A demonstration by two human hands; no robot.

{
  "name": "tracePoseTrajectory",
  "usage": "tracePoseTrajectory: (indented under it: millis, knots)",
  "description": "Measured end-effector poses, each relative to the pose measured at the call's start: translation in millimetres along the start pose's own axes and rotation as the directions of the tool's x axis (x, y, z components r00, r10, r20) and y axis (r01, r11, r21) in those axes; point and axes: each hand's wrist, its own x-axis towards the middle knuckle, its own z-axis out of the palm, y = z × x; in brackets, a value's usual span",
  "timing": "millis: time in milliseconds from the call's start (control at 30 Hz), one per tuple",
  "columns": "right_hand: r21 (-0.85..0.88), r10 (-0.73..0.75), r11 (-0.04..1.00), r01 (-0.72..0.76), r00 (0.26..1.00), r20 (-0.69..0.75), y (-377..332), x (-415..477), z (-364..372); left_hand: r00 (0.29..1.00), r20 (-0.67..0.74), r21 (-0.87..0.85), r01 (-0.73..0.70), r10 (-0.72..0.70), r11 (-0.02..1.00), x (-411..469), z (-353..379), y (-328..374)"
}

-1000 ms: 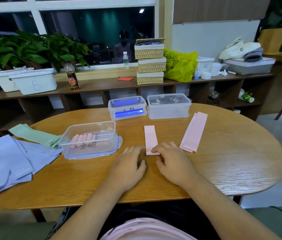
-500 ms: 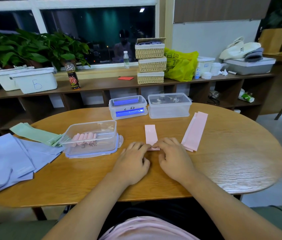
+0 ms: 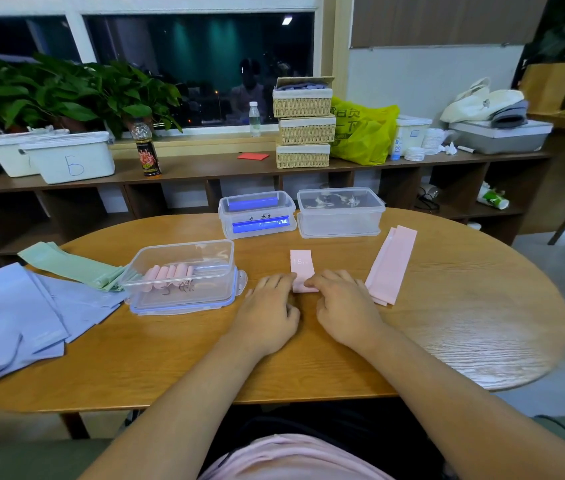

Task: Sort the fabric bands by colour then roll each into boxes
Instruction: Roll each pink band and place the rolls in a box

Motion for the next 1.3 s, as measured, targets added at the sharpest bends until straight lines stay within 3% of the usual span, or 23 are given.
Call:
tracePoseTrajectory:
  millis: [200,500,700,1067,1300]
  knots:
    - [-0.014,0.027,1.0,-0.027,0.999,0.036,4,20,7,0.992,-0.111,-0.057,0.059,-0.065,0.997,-6,-2,-3]
    - [0.005,0.012,1.0,-0.012,1.0,-0.028,5,25,11,0.992,-0.111,-0.08,0.056,-0.064,0.995,-8,-3,-2]
    - [0.07,-0.019,0.997,0.026,0.994,-0.108,1,-16,2,0.992,-0.126,-0.095,0.01,-0.022,0.995,-18,-5,-3]
    - [0.006,-0.061,0.998,0.061,0.994,-0.092,-2,-37,-2,0.974,-0.101,-0.136,-0.217,0.204,0.967,-24,-8,0]
    - [0.057,0.008,0.998,-0.001,0.993,-0.12,-2,-37,-6,0.985,-0.059,-0.077,-0.169,0.165,0.983,-21,-3,0]
